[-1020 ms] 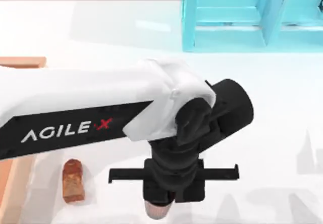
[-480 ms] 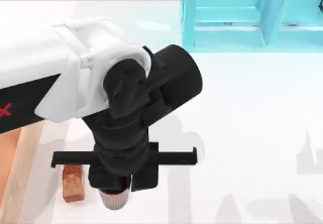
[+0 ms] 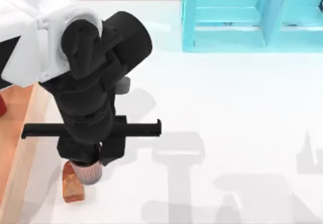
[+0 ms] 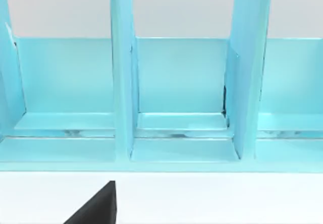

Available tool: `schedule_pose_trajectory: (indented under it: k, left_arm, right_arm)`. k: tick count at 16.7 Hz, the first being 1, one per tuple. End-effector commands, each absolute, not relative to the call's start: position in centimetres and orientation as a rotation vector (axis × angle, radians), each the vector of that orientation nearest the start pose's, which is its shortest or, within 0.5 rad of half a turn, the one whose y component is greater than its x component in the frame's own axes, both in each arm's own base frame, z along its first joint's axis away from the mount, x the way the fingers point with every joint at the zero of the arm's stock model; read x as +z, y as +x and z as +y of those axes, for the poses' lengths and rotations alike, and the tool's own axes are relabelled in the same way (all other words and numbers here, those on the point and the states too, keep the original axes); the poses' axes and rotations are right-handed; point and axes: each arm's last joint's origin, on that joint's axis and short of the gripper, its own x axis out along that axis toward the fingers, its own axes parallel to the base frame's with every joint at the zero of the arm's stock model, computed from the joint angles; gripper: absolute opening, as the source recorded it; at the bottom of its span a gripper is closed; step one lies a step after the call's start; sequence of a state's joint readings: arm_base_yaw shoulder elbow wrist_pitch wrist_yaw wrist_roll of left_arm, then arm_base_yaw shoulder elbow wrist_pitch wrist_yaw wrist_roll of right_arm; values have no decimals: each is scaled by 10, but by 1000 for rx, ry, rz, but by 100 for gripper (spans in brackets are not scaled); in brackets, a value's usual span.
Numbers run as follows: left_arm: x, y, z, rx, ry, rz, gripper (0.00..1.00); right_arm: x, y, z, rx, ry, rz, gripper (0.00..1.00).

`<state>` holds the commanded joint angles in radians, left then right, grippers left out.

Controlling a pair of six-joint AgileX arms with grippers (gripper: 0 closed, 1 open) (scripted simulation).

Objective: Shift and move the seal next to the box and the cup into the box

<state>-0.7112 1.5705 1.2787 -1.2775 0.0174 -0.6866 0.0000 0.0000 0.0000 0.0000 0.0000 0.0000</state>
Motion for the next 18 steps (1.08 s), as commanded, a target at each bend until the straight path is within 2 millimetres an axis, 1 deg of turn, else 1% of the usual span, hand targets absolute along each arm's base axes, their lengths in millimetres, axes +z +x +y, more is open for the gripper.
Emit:
schedule_pose_trajectory:
  k: [2, 4, 5, 6, 8, 10, 12, 14, 16, 18]
  left_arm:
    - [252, 233, -144, -31, 6, 1592, 0]
    - [251, 250, -98, -33, 3, 1602, 0]
    - [251, 255, -74, -36, 0, 1605, 0]
    - [251, 258, -48, -40, -2, 1607, 0]
    - [249, 256, -1, -48, -10, 1607, 0]
    - [247, 247, 37, -57, -19, 1603, 0]
    - [244, 237, 64, -67, -28, 1596, 0]
    - [242, 228, 79, -76, -36, 1588, 0]
    - [241, 224, 85, -80, -40, 1583, 0]
    - [241, 224, 85, -80, -40, 1583, 0]
  right_arm:
    - [160, 106, -1, 0, 0, 0, 100]
    - [160, 106, -1, 0, 0, 0, 100]
    - [160, 106, -1, 0, 0, 0, 100]
    - [160, 106, -1, 0, 0, 0, 100]
    - [160, 106, -1, 0, 0, 0, 100]
    - [160, 106, -1, 0, 0, 0, 100]
    - [160, 106, -1, 0, 0, 0, 100]
    - [160, 106, -1, 0, 0, 0, 100]
    - [160, 106, -1, 0, 0, 0, 100]
    - [160, 106, -1, 0, 0, 0, 100]
